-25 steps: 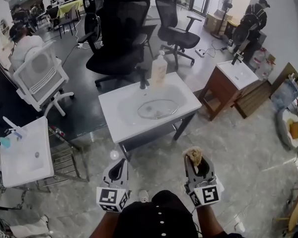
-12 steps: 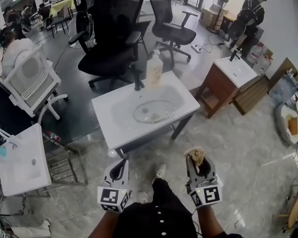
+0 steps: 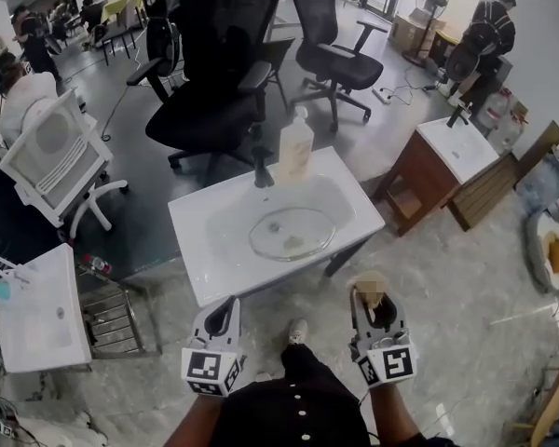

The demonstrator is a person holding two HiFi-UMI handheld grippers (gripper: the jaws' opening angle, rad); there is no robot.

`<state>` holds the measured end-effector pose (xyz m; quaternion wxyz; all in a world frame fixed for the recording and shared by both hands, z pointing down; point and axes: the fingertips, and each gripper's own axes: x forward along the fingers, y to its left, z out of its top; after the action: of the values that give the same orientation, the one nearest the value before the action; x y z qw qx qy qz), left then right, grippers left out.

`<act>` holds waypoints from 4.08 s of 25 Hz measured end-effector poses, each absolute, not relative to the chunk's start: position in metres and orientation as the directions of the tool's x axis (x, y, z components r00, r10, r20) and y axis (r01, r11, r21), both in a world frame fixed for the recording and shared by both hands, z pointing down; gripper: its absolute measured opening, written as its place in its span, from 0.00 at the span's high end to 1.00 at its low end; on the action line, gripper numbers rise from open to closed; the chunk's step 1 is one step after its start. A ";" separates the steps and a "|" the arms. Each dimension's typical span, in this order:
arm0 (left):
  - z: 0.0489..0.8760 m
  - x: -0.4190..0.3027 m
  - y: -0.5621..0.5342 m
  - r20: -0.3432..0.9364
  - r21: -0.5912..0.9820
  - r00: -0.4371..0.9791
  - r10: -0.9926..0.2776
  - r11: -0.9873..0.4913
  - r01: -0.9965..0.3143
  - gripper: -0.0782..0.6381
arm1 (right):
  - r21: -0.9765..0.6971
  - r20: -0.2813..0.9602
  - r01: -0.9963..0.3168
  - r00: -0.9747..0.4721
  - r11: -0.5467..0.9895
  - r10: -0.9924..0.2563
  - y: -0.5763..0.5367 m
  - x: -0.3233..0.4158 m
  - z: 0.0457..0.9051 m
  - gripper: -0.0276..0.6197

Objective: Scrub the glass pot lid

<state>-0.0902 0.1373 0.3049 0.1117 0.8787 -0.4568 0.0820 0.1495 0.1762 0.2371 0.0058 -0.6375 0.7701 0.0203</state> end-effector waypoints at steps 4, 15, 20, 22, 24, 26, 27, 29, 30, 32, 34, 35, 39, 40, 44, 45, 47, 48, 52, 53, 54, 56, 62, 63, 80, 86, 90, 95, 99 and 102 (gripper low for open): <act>0.297 -0.068 0.097 0.234 0.108 0.556 -0.797 -0.547 -0.830 0.85 | 0.032 -0.042 -0.978 -0.209 0.207 -0.977 0.132 0.168 0.232 0.72; 0.295 -0.027 0.018 0.262 0.104 0.490 -0.831 -0.481 -0.871 0.85 | 0.027 -0.032 -0.954 -0.301 0.300 -0.953 0.032 0.208 0.229 0.72; 0.299 -0.014 -0.006 0.272 0.106 0.432 -0.860 -0.420 -0.901 0.85 | 0.020 -0.029 -0.936 -0.353 0.353 -0.935 -0.002 0.225 0.237 0.72; 0.299 -0.012 -0.014 0.274 0.106 0.410 -0.870 -0.397 -0.912 0.85 | 0.015 -0.025 -0.929 -0.371 0.371 -0.928 -0.013 0.229 0.239 0.72; 0.302 -0.011 -0.019 0.285 0.111 0.391 -0.875 -0.375 -0.920 0.85 | 0.008 -0.020 -0.923 -0.384 0.384 -0.923 -0.022 0.232 0.242 0.72; 0.306 -0.012 -0.022 0.306 0.107 0.377 -0.874 -0.362 -0.926 0.85 | 0.004 -0.023 -0.918 -0.396 0.397 -0.918 -0.029 0.234 0.243 0.72; 0.309 -0.013 -0.023 0.317 0.101 0.370 -0.873 -0.357 -0.929 0.85 | 0.007 -0.024 -0.915 -0.404 0.404 -0.914 -0.033 0.234 0.243 0.72; 0.313 -0.016 -0.029 0.337 0.099 0.357 -0.872 -0.344 -0.934 0.85 | 0.024 -0.018 -0.905 -0.425 0.425 -0.905 -0.042 0.232 0.244 0.72; 0.315 -0.018 -0.031 0.345 0.106 0.348 -0.872 -0.332 -0.937 0.85 | 0.032 -0.010 -0.899 -0.437 0.437 -0.899 -0.047 0.230 0.245 0.72; 0.321 -0.024 -0.036 0.356 0.134 0.335 -0.872 -0.307 -0.942 0.85 | 0.042 0.011 -0.887 -0.460 0.460 -0.888 -0.055 0.226 0.250 0.72; 0.330 -0.029 -0.040 0.367 0.159 0.337 -0.867 -0.298 -0.941 0.85 | 0.061 0.031 -0.875 -0.479 0.480 -0.877 -0.062 0.221 0.257 0.72; 0.337 -0.030 -0.044 0.374 0.171 0.347 -0.860 -0.304 -0.937 0.85 | 0.076 0.040 -0.868 -0.489 0.491 -0.871 -0.066 0.218 0.259 0.72; 0.371 -0.031 -0.063 0.407 0.264 0.437 -0.802 -0.355 -0.897 0.86 | 0.132 0.069 -0.832 -0.535 0.539 -0.842 -0.087 0.199 0.268 0.72; 0.380 -0.031 -0.067 0.412 0.271 0.455 -0.790 -0.370 -0.888 0.86 | 0.142 0.080 -0.821 -0.547 0.553 -0.833 -0.092 0.194 0.271 0.72; 0.396 -0.040 -0.086 0.352 0.361 0.491 -0.797 -0.368 -0.857 0.86 | 0.171 0.139 -0.788 -0.576 0.592 -0.806 -0.120 0.176 0.291 0.72; 0.397 -0.043 -0.090 0.322 0.422 0.505 -0.801 -0.356 -0.833 0.86 | 0.186 0.154 -0.778 -0.579 0.600 -0.800 -0.128 0.172 0.296 0.72; 0.402 -0.046 -0.096 0.278 0.517 0.543 -0.793 -0.353 -0.780 0.86 | 0.232 0.189 -0.747 -0.593 0.623 -0.783 -0.141 0.165 0.310 0.72; 0.407 -0.047 -0.097 0.273 0.530 0.557 -0.785 -0.360 -0.768 0.86 | 0.257 0.215 -0.726 -0.601 0.638 -0.770 -0.147 0.161 0.319 0.72; 0.438 -0.048 -0.097 0.356 0.556 0.597 -0.719 -0.351 -0.753 0.86 | 0.315 0.360 -0.637 -0.605 0.703 -0.710 -0.159 0.146 0.361 0.72; 0.448 -0.049 -0.098 0.388 0.565 0.598 -0.701 -0.332 -0.755 0.86 | 0.317 0.384 -0.619 -0.609 0.718 -0.694 -0.161 0.141 0.370 0.72; 0.459 -0.051 -0.098 0.423 0.570 0.595 -0.683 -0.310 -0.761 0.86 | 0.320 0.405 -0.600 -0.613 0.733 -0.678 -0.163 0.136 0.379 0.72; 0.481 -0.056 -0.097 0.489 0.589 0.586 -0.646 -0.252 -0.768 0.86 | 0.339 0.446 -0.555 -0.616 0.760 -0.649 -0.167 0.127 0.397 0.72; 0.531 -0.059 -0.091 0.589 0.677 0.611 -0.530 -0.089 -0.731 0.75 | 0.414 0.550 -0.385 -0.616 0.825 -0.564 -0.175 0.105 0.453 0.72; 0.537 -0.057 -0.092 0.597 0.683 0.621 -0.508 -0.084 -0.726 0.75 | 0.428 0.564 -0.352 -0.616 0.832 -0.550 -0.177 0.101 0.463 0.72; 0.606 -0.035 -0.104 0.596 0.801 0.772 -0.221 0.231 -0.553 0.62 | 0.524 0.734 0.121 -0.565 0.843 -0.376 -0.196 0.031 0.610 0.72; 0.616 -0.030 -0.106 0.573 0.806 0.805 -0.153 0.279 -0.521 0.65 | 0.551 0.745 0.207 -0.558 0.808 -0.365 -0.206 0.018 0.639 0.72; 0.614 -0.023 -0.102 0.502 0.845 0.862 -0.075 0.255 -0.470 0.75 | 0.564 0.747 0.256 -0.564 0.785 -0.353 -0.205 0.012 0.650 0.72; 0.617 -0.020 -0.097 0.463 0.864 0.886 0.019 0.217 -0.455 0.75 | 0.560 0.757 0.303 -0.567 0.772 -0.327 -0.200 0.008 0.662 0.72; 0.621 -0.019 -0.096 0.457 0.866 0.885 0.090 0.180 -0.466 0.75 | 0.579 0.752 0.333 -0.570 0.744 -0.331 -0.201 0.008 0.667 0.72; 0.624 -0.018 -0.094 0.469 0.860 0.872 0.140 0.153 -0.488 0.75 | 0.586 0.753 0.356 -0.571 0.728 -0.327 -0.201 0.007 0.670 0.72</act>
<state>-0.0180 -0.0942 0.6238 0.7459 0.6160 -0.1409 0.2105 0.0072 -0.2006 0.6702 -0.4630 0.0091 0.8059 0.3688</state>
